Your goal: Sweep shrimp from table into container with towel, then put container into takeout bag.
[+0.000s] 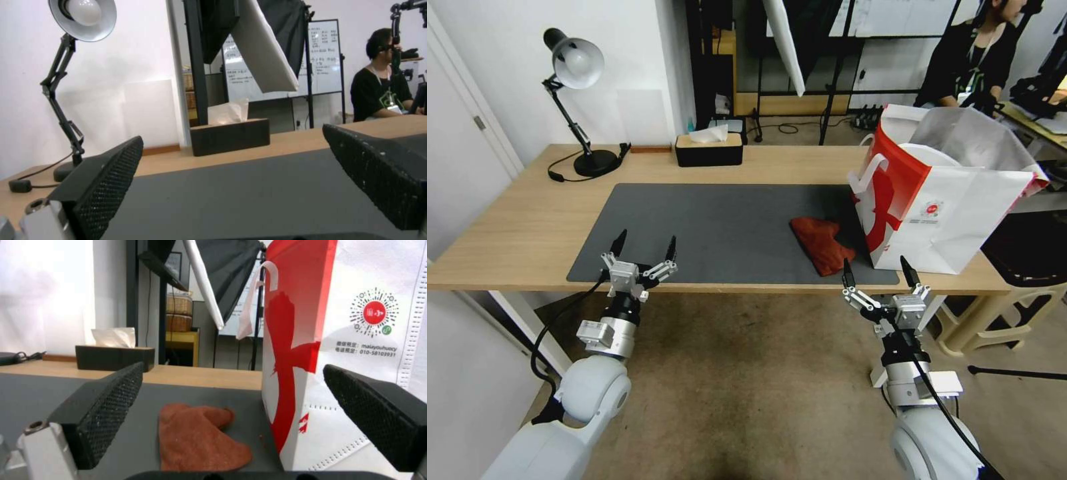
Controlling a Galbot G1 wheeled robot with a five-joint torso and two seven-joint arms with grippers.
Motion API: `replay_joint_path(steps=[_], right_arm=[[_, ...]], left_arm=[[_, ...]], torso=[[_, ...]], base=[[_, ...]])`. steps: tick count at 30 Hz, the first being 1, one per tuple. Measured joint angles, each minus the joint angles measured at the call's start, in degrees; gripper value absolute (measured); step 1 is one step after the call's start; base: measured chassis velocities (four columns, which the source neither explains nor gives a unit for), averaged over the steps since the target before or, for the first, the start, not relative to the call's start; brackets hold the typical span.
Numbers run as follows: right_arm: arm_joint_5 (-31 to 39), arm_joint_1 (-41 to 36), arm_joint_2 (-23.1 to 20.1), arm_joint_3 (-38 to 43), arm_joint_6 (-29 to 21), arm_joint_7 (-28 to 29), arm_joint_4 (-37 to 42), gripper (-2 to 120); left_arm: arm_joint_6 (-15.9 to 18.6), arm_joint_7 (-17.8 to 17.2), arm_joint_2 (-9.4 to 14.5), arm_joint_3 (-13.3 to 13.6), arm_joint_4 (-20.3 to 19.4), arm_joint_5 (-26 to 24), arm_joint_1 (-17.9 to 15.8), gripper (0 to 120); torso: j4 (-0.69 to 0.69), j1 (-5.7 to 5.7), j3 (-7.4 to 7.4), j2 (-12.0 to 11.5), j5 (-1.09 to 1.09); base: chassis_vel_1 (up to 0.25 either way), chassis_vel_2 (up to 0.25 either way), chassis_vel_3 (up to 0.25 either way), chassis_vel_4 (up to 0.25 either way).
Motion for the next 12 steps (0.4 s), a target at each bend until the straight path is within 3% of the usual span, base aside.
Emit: replay_joint_path(steps=[12], right_arm=[[0.02,0.0,0.0,0.0,-0.05,0.0,0.0,100]], left_arm=[[0.05,0.01,0.04,0.07,-0.02,-0.05,-0.07,100]], torso=[[0.0,0.0,0.0,0.0,0.0]], base=[[0.0,0.0,0.0,0.0]])
